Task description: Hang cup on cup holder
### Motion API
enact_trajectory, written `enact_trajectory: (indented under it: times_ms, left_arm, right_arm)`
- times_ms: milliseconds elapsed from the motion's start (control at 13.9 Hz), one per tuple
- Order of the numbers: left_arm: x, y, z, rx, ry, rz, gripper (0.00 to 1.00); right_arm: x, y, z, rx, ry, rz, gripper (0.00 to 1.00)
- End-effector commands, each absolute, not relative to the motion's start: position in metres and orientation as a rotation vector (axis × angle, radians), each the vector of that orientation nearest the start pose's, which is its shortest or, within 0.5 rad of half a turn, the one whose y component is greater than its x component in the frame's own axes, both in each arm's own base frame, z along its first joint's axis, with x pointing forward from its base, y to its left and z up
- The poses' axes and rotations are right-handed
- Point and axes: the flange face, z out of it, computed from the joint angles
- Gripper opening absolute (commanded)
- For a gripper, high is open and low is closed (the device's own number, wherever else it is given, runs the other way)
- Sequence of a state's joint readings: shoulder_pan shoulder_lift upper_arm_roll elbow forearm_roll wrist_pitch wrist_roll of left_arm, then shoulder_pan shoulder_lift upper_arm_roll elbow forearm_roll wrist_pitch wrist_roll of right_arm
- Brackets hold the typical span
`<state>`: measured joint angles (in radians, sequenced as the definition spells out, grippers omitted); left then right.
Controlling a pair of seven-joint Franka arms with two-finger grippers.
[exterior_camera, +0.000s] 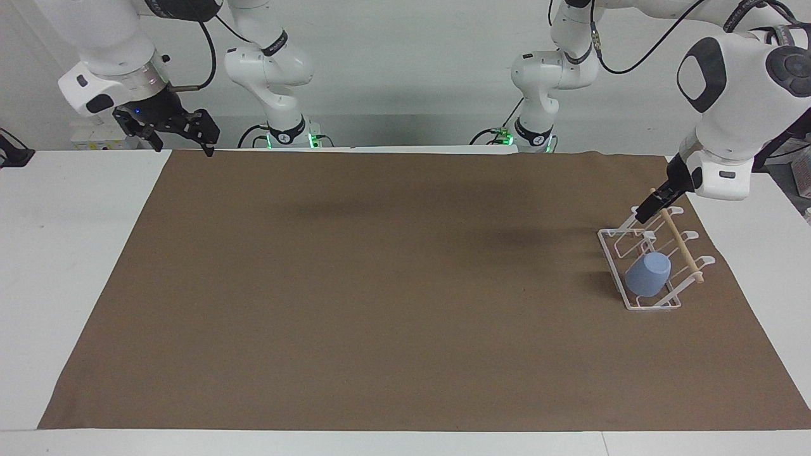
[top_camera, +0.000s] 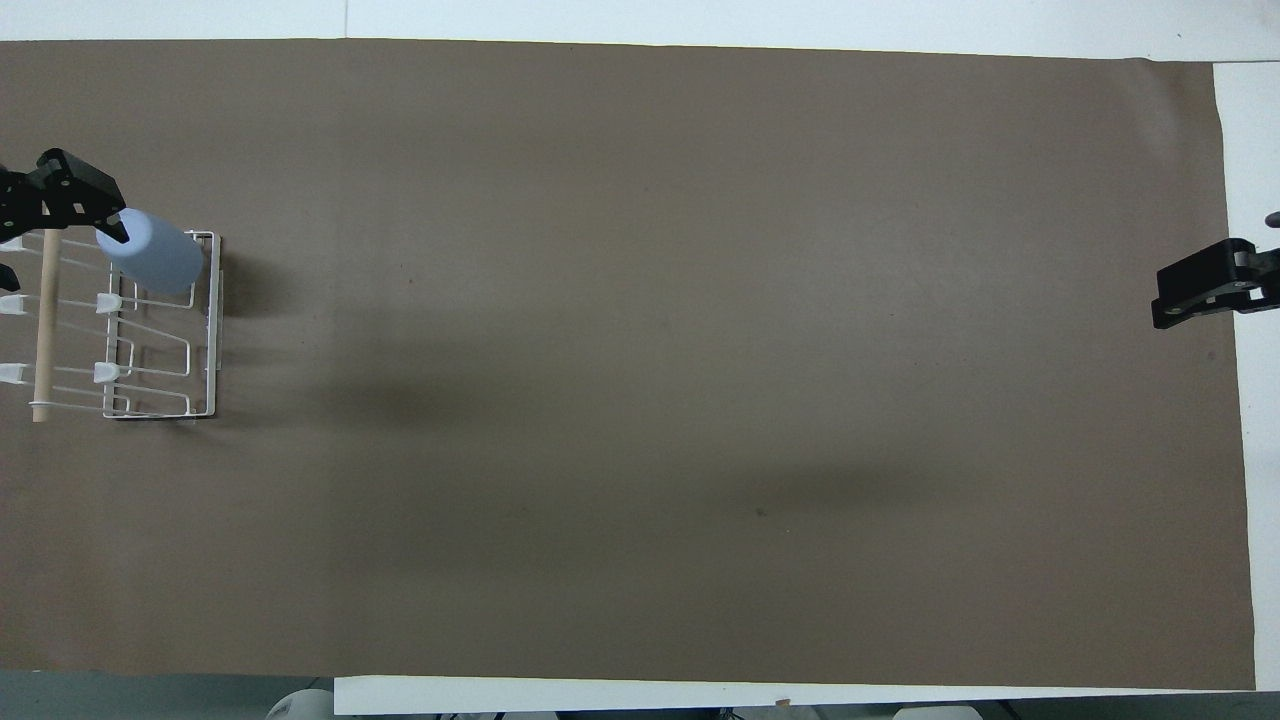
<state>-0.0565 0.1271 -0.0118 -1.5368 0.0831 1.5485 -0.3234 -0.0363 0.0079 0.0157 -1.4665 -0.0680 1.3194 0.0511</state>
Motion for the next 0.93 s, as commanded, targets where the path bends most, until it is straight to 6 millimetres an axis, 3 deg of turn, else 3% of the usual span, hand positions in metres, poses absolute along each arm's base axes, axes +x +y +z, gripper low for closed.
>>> enact_trajectory:
  times_ms: [0,144,216,359,862]
  left_arm:
    - [0.580,-0.027,0.578,-3.069,0.038,0.160,1.00]
    - [0.575,-0.025,0.591,-3.072,0.210,0.141,1.00]
    - [0.570,-0.032,0.605,-3.085,0.193,0.102,1.00]
    - [0.567,-0.043,0.613,-3.129,0.020,0.069,1.00]
    - [0.549,-0.056,0.603,-3.124,0.033,0.128,1.00]
  right_arm:
    - [0.523,-0.023,0.648,-3.203,0.116,0.248,0.99]
    - [0.522,-0.022,0.649,-3.203,0.116,0.251,0.99]
    - [0.522,-0.022,0.648,-3.203,0.116,0.251,0.99]
    - [0.522,-0.022,0.647,-3.203,0.113,0.253,0.99]
    - [0.522,-0.022,0.647,-3.203,0.116,0.253,0.99]
